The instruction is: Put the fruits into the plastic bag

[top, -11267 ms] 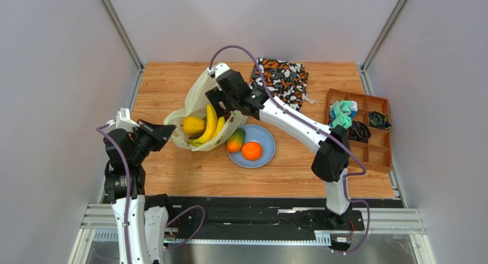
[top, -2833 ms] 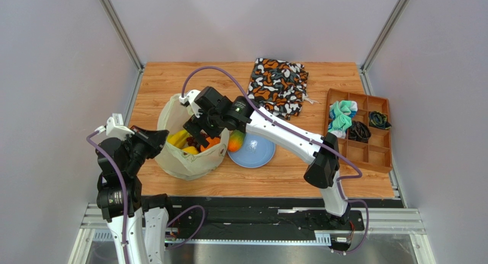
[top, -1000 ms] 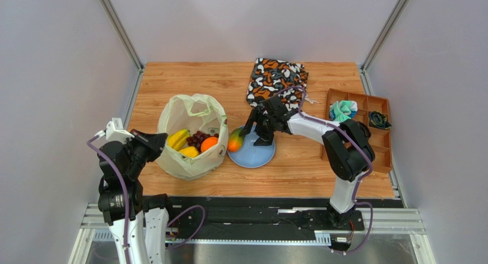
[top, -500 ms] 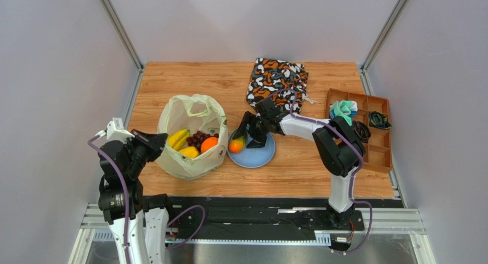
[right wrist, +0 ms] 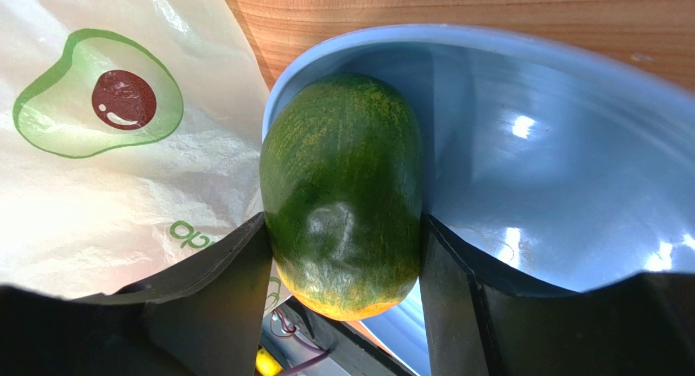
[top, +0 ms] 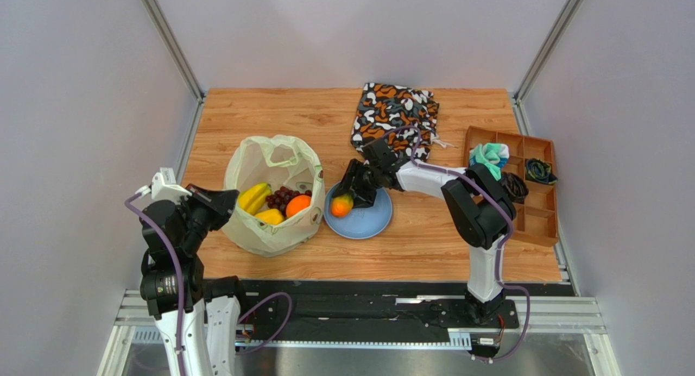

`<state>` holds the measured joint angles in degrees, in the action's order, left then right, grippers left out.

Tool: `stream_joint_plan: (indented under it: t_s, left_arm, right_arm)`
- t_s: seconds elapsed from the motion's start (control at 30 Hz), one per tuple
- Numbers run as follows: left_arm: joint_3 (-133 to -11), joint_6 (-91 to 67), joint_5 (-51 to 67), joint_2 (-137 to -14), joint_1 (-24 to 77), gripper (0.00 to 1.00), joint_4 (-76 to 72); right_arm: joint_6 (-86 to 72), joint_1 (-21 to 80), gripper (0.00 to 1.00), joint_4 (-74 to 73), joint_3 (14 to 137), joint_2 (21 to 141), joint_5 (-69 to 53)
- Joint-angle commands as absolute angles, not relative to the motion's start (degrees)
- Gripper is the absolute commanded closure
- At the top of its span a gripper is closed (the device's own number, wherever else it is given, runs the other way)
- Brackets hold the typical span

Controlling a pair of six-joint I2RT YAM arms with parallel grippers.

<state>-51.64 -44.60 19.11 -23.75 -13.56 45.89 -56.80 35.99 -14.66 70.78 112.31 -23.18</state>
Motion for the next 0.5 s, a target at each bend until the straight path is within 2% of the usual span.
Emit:
stream_joint_plan:
  t_s: [0.0,0.2,0.47]
  left_arm:
    - [-52.3,-44.6,18.8,-23.6,-13.4,1.00,45.5]
    - [-52.3,-44.6,18.6,-23.4,-13.4,1.00,45.8]
    - [-52.1,-44.6,18.7,-23.1,-13.5,1.00,45.8]
  right_arm:
    - [-55.8,36.3,0.53,-13.8,72.6,111.6,-21.6]
    - [-54.5,36.2,0.62,-14.4,72.7,110.0,-20.0]
    - [-49.8,36.4,0.66,-14.3,72.9,95.9,-8.9]
